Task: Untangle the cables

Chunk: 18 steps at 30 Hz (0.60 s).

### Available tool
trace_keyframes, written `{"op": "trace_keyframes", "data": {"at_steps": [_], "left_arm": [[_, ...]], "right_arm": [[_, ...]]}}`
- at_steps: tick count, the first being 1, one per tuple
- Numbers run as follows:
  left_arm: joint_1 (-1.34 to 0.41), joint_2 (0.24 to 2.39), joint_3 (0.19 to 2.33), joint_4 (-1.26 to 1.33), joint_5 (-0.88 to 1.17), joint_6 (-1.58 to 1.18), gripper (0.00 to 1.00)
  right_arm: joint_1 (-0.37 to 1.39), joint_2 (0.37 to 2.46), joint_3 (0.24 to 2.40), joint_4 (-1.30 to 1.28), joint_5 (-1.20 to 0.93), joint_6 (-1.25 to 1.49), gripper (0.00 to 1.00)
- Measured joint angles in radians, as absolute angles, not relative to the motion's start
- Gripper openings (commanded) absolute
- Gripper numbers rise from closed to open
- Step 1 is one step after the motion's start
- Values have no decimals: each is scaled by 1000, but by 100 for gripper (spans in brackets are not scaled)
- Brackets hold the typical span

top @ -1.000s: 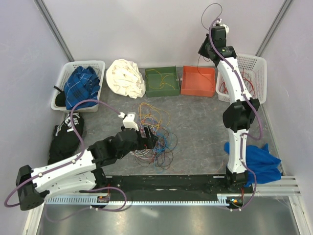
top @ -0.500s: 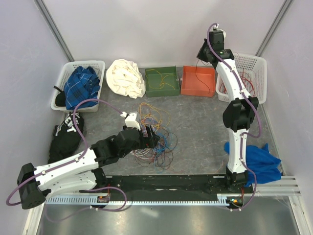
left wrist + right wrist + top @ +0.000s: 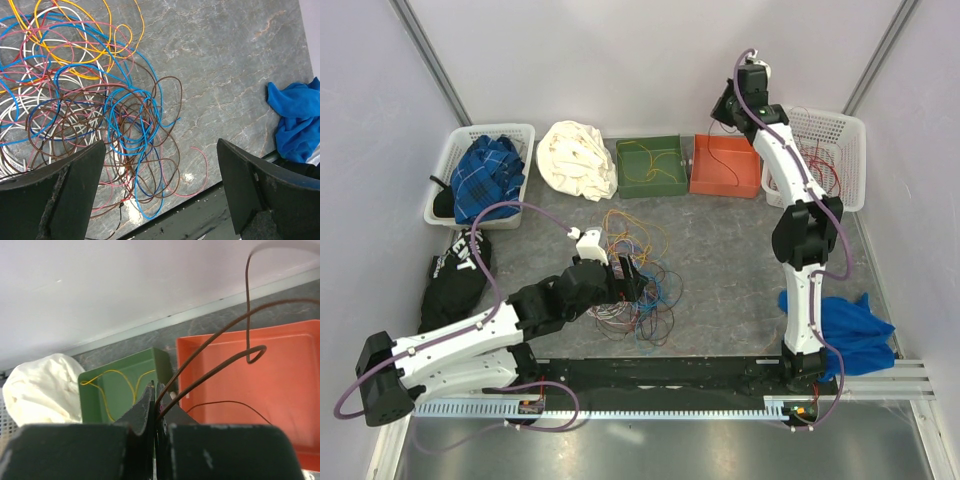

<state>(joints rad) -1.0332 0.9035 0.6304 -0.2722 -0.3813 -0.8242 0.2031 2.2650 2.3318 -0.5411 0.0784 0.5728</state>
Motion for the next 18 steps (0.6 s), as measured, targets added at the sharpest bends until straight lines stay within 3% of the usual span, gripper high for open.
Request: {"op": "trace_keyframes", "data": {"at_steps": [11, 18], "left_arm": [[-1031, 895, 600, -259, -383, -824, 99], [-1029, 879, 592, -258, -386, -824, 99]], "right_arm": [[264, 2265, 2331, -497, 83, 572, 0], [268, 2254, 2154, -441, 108, 569, 0]]}}
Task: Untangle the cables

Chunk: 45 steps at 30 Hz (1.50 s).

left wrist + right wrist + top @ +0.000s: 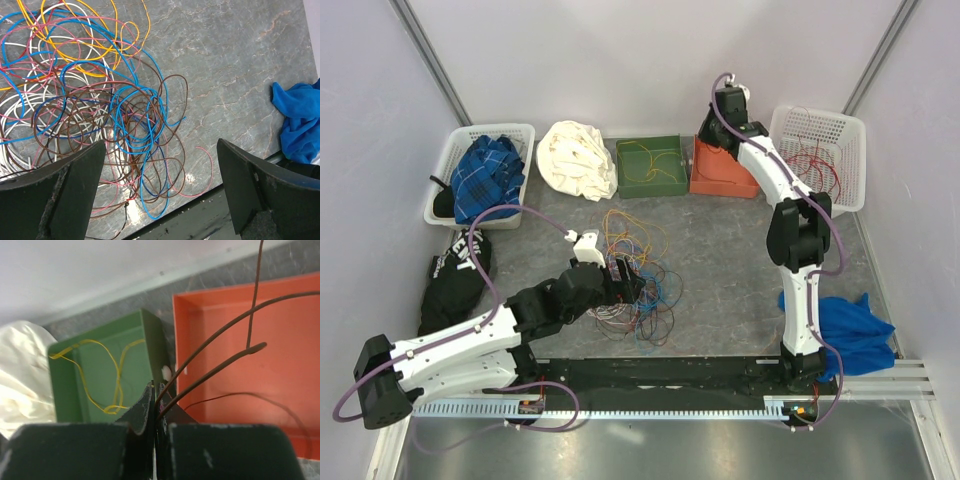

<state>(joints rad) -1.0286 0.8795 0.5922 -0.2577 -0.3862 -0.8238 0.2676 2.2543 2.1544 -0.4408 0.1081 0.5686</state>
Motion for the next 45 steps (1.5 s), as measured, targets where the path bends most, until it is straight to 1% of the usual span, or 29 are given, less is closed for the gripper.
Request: {"op": "trace_keyframes", "data": {"at_steps": [6, 12, 17, 18, 19, 21, 22, 24, 25, 27, 31, 34, 38, 41, 45], "left_arm": [[-1029, 879, 586, -253, -386, -824, 99], [-1029, 872, 575, -251, -384, -824, 98], [-1029, 865, 567, -250, -382, -824, 98], [-1029, 863, 566, -249, -382, -824, 98], [-1029, 862, 565, -249, -381, -825, 98], [-1029, 857, 560, -246, -381, -825, 99], [-1029, 853, 556, -244, -381, -825, 99], [-1028, 844, 550, -245, -381, -825, 100], [-1028, 842, 550, -245, -381, -825, 100], [-1028, 841, 550, -243, -381, -825, 100], [-1028, 841, 550, -244, -381, -825, 100], [-1028, 841, 550, -245, -383, -825, 100], [-1027, 835, 552, -251, -393, -825, 100], [-1027, 828, 565, -262, -403, -824, 100], [-1027, 800, 589, -294, -428, -824, 100]], "right_arm": [[292, 2235, 2022, -416, 139, 553, 0], [325, 2149, 1879, -366, 175, 545, 0], [341, 2098, 1830, -329, 191, 545, 0], [342, 2095, 1825, -325, 193, 545, 1], [341, 2091, 1818, -320, 200, 545, 24], [340, 2090, 1807, -314, 210, 547, 46], [340, 2090, 1805, -316, 218, 543, 61], [340, 2090, 1800, -330, 235, 524, 68], [340, 2090, 1800, -334, 244, 525, 74], [340, 2090, 1800, -345, 266, 517, 76], [341, 2083, 1800, -380, 293, 509, 76], [351, 2032, 1759, -381, 299, 505, 76], [418, 1870, 1618, -342, 315, 496, 75], [533, 1701, 1452, -265, 310, 497, 75], [691, 1525, 1220, -149, 285, 499, 74]]}}
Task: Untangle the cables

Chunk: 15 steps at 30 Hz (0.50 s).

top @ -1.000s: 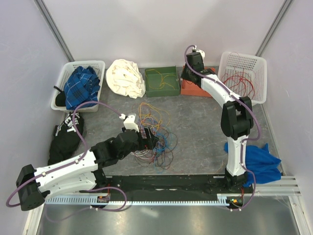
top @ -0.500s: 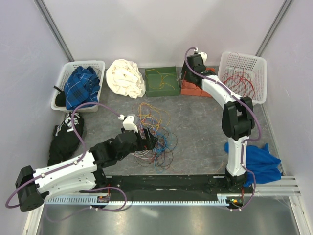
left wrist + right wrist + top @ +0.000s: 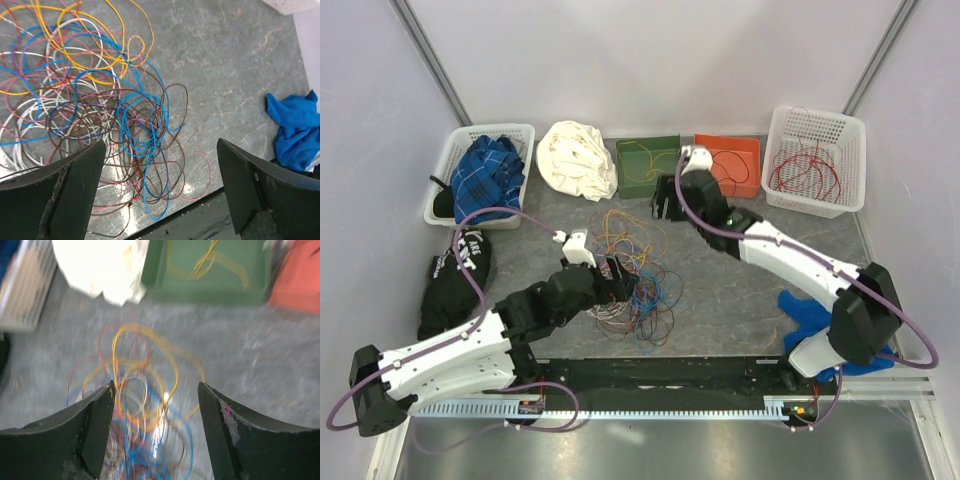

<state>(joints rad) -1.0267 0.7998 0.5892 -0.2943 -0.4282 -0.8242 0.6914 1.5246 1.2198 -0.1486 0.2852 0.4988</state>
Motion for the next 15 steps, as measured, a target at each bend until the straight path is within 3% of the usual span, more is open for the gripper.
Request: {"op": "trace_keyframes", "data": {"at_steps": [8, 15], "left_arm": [[-1021, 712, 592, -350, -490, -824, 100], [-1021, 711, 580, -367, -498, -828, 100]], "right_arm": [[851, 1398, 836, -76, 289, 506, 72], [853, 1302, 705, -58, 315, 509, 70]]}}
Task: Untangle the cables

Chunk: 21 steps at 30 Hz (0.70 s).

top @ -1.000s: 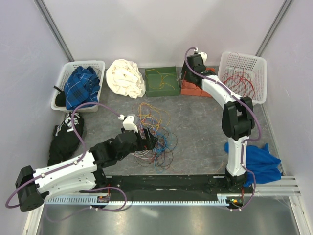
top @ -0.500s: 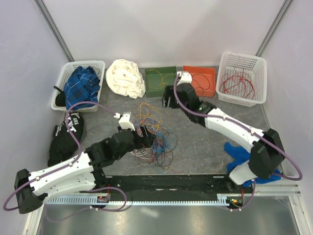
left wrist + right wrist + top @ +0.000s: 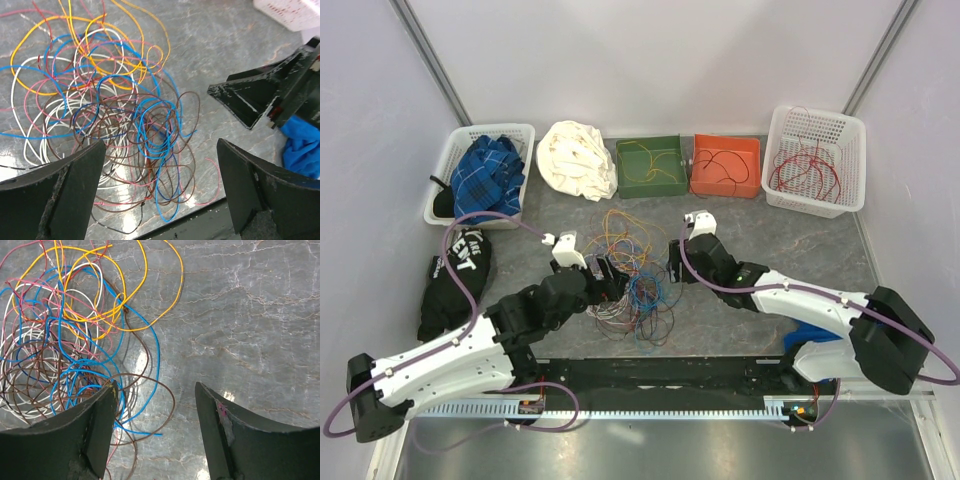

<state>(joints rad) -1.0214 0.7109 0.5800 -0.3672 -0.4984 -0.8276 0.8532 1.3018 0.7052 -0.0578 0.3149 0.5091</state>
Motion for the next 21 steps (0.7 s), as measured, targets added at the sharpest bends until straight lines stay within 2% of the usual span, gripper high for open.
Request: {"op": "trace_keyframes", "data": {"at_steps": [10, 13, 14, 16, 17, 21], "left_arm": [[-1021, 762, 572, -369, -486, -849, 100], [-1021, 762, 572, -369, -486, -850, 100], [-1021, 762, 570, -369, -486, -851, 100], [-1021, 762, 566, -369, -486, -855, 100], [-1021, 762, 563, -369, -485, -856, 100], [-1021, 762, 561, -369, -484, -859, 99]], "right_arm": [[854, 1417, 645, 44, 311, 513, 63], [854, 1462, 645, 58, 310, 512, 52], [854, 1470, 645, 62, 310, 510, 42], [854, 1487, 645, 75, 311, 509, 31], [854, 1496, 645, 81, 311, 510, 23], [854, 1522, 645, 97, 310, 509, 6]]}}
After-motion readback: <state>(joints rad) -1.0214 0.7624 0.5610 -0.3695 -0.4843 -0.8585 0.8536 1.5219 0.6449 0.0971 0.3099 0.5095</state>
